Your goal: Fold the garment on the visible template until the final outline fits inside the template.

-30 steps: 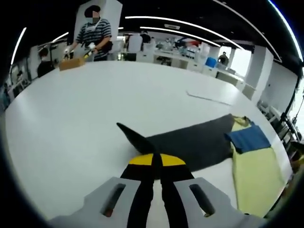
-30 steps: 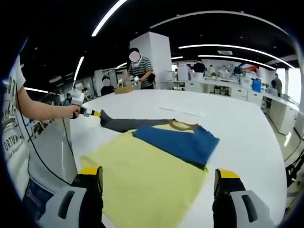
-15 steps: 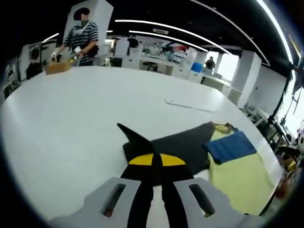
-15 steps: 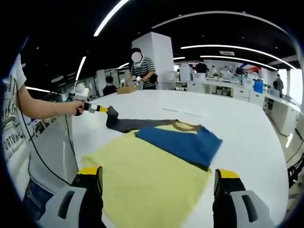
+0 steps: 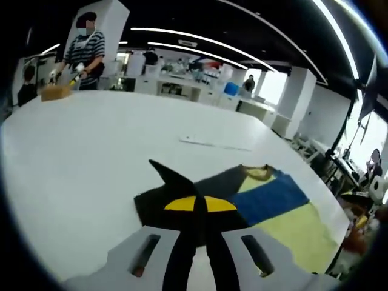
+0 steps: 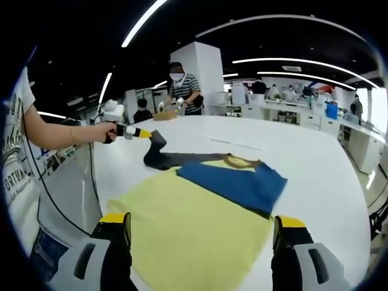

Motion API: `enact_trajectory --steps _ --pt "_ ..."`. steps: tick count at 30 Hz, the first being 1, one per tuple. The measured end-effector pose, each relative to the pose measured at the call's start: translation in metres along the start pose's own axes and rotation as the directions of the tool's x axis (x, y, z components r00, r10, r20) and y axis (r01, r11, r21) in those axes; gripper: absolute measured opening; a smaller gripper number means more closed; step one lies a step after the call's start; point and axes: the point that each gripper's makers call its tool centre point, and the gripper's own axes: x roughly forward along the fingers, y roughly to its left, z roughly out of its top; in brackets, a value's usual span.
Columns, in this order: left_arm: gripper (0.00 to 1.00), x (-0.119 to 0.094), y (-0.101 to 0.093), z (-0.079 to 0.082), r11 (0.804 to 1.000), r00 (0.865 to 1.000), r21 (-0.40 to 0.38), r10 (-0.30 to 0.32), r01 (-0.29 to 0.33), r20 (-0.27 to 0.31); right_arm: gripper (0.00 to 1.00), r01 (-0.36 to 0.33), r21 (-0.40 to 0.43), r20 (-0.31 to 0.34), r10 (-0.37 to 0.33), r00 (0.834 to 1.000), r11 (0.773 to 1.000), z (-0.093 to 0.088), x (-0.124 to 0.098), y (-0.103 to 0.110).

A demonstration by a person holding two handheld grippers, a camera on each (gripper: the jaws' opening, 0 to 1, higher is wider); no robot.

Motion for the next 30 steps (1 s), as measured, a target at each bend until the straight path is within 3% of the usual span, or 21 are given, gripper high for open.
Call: enact_trajectory --steps 16,30 --pt "0.01 0.035 -0.065 0.01 0.993 0.993 0.023 -0.119 0.119 0.01 0.96 -0.009 0.004 0.003 0.009 1.0 1.0 -0.004 -0.001 0.008" --pt "0.01 0.062 -0.122 0.01 0.973 0.974 0.061 -0.224 0.225 -0.025 0.96 -0.001 0.018 -0.001 0.001 1.0 1.0 -0.01 -0.005 0.009"
